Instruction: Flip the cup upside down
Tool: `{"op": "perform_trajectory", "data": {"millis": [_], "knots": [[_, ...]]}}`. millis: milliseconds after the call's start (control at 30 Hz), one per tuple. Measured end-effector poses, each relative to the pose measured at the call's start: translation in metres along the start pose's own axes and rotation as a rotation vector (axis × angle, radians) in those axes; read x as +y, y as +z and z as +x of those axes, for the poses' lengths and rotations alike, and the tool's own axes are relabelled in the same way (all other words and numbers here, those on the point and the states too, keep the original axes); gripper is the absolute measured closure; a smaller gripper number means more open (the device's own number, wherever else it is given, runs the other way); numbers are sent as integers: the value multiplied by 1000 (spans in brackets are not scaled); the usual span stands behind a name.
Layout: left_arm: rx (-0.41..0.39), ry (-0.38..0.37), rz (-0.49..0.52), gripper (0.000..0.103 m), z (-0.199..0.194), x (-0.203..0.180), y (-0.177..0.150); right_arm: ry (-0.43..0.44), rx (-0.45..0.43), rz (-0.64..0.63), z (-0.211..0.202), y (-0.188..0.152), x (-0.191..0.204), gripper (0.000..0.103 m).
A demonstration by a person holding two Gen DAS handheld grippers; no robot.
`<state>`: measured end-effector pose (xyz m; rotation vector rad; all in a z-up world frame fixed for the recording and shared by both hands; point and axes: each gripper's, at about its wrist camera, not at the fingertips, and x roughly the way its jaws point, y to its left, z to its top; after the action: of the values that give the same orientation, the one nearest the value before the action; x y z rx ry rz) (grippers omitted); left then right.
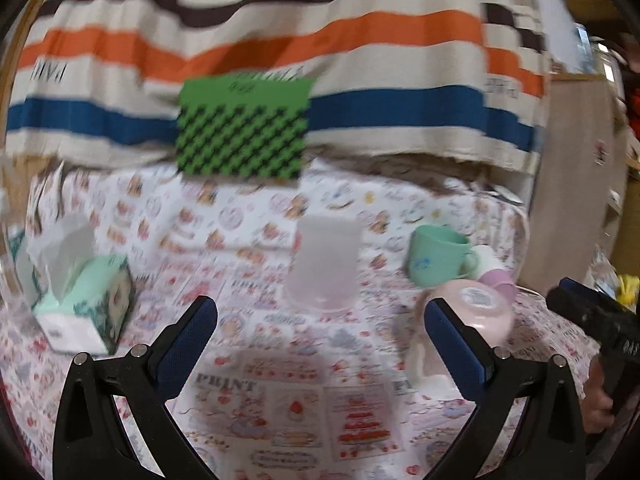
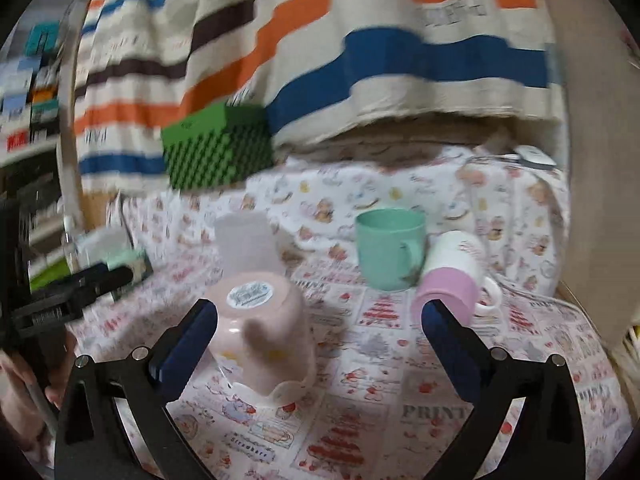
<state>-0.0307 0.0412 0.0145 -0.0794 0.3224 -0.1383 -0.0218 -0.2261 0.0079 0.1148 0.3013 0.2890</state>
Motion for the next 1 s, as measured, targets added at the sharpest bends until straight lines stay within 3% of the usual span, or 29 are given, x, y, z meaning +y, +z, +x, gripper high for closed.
{"op": "perform_trajectory", "data": {"millis": [133,200,267,333,400,700,1000], "knots": [[-32,59,34,0,-8,-11,-1,-34,-9,-67,-5,-5,9,0],[-30,31,6,0,-10,-6,-1,-27,7,-99,-3,-8,17,0],[12,21,-23,0,-4,1,-5,-29,26,-122,1,-11,23,0],[55,59,-21,0,4,3,-6,-37,35,-134,3,-13,25,0],[61,52,-24,0,5,3,-8,-44,37,-134,4,-14,25,0],[75,41,147,0,8,-28,-15,-57,25,-126,0,-13,24,0],[87,58,86,0,10,-15,-14,-60,26,-126,0,-13,24,0]]}}
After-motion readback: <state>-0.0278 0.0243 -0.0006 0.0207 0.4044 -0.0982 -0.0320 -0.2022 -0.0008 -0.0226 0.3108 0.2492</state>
